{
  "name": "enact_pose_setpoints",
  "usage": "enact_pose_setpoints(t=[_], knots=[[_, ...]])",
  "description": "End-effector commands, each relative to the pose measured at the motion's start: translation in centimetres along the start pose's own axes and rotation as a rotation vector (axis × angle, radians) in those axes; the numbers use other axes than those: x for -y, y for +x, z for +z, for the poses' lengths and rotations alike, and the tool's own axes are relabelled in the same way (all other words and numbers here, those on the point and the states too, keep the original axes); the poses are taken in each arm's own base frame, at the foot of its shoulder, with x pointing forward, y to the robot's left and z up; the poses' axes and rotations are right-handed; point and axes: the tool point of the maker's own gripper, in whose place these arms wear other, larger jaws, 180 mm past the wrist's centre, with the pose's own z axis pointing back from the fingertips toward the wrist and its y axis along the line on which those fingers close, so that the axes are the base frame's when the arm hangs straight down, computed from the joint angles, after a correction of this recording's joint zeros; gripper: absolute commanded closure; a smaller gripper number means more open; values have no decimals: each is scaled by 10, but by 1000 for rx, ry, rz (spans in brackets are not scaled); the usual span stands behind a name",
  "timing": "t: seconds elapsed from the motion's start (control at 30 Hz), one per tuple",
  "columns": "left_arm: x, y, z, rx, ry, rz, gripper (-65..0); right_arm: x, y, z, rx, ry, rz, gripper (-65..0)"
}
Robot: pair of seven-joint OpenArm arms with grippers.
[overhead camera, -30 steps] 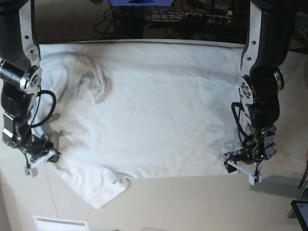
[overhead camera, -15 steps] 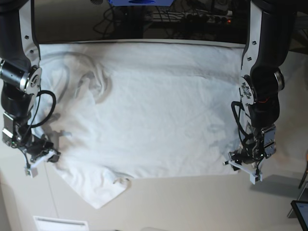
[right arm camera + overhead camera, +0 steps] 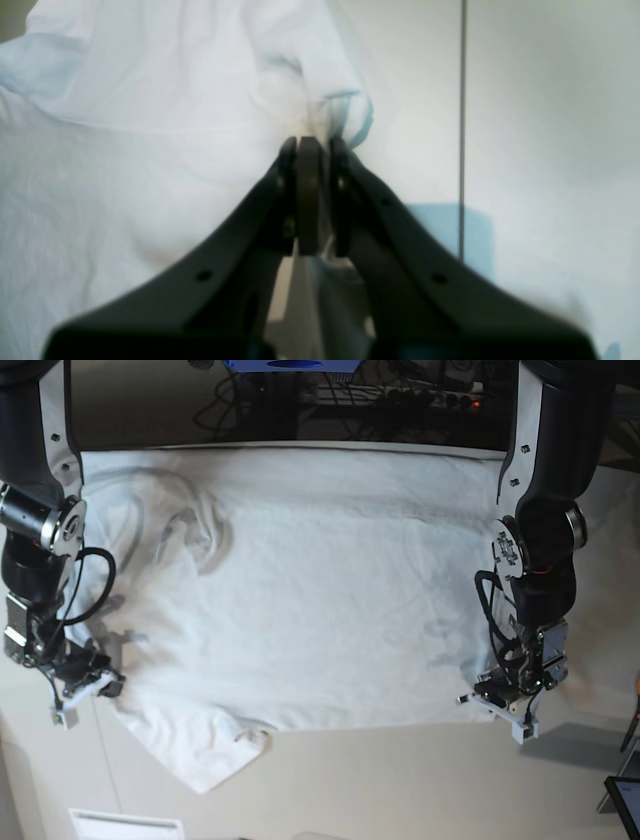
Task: Fold the T-shirt properly
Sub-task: 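Lower both grippers and pinch the two hem corners, then lift the hem with both grippers and fold it toward the collar edge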
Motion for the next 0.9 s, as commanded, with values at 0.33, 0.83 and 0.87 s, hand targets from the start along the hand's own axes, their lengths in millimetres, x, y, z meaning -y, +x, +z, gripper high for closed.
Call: enact_pose_setpoints(t=[0.33,0.83,0.87], knots=[[2,51,17,75,-1,-44,0,2,50,15,138,-14,56,0],[12,47,50,51,-2,-318,0,4,68,23,180,-24,75,0],[6,46,53,49,12,-327,0,4,68,23,179,-24,75,0]])
